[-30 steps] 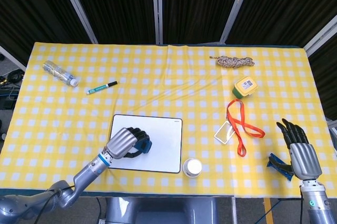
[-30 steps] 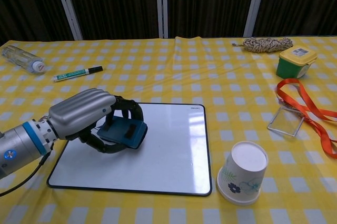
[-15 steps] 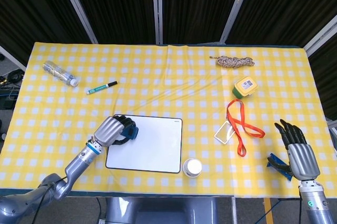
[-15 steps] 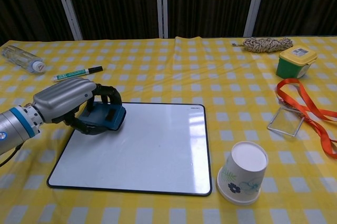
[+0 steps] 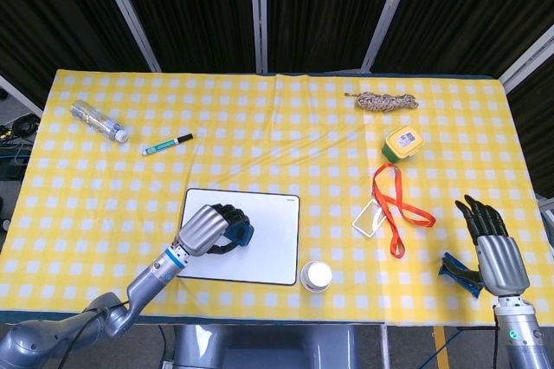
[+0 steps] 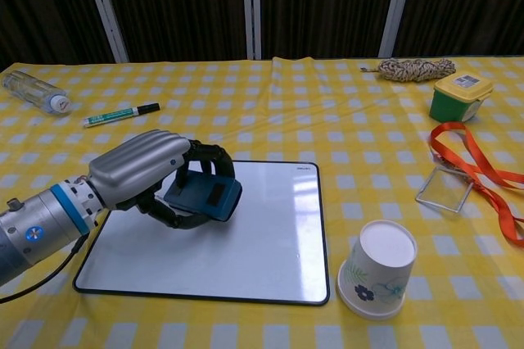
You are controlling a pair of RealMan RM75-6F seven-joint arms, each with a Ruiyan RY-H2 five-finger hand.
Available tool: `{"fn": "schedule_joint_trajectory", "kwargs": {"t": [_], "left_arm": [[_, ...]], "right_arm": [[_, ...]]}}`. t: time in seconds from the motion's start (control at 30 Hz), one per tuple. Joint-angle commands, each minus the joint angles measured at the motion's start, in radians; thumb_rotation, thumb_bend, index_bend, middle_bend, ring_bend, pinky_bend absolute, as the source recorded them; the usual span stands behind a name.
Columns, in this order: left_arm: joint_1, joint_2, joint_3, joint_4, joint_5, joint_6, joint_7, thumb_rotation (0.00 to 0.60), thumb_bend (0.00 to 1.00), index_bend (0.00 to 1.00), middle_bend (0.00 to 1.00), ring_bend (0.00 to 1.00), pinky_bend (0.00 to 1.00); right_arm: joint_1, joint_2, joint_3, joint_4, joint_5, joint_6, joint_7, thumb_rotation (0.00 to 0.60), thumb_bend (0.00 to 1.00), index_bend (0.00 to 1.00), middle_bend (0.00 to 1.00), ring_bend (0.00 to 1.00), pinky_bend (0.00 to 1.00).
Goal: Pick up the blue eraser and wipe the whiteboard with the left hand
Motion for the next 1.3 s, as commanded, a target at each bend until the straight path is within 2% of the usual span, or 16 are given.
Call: {"fn": "schedule_joint_trajectory", "kwargs": {"t": [0.03,0.4,0.7,1.3], "left_arm": [[-0.006,-0.001,-0.003,-0.008,0.001,-0.002,0.007,0.600,0.62,0.80,0.61,0.57,0.53],[0.008,0.005,-0.011,0.093,-0.035,-0.023,-0.042,0.600,0.62,0.80,0.61,0.57,0.53],[0.017,-0.006,-0.006,0.181,-0.034,0.007,-0.101,0.600,0.62,0.80,0.61,0.57,0.53],[0.011,-0.092,0.031,0.163,0.011,0.042,-0.106,0.600,0.62,0.80,0.61,0.57,0.53]], "right_arm": [[-0.001,0.001,0.000,0.000,0.000,0.000,0.002,0.600,0.06,0.02,0.00,0.00,0.00],[0.001,-0.004,-0.004,0.001,-0.005,-0.002,-0.005,0.600,0.06,0.02,0.00,0.00,0.00],[0.001,-0.008,-0.006,0.001,-0.009,0.000,-0.009,0.600,0.06,0.02,0.00,0.00,0.00],[-0.002,-0.002,-0.002,0.001,-0.008,0.007,0.004,0.600,0.07,0.02,0.00,0.00,0.00]]}}
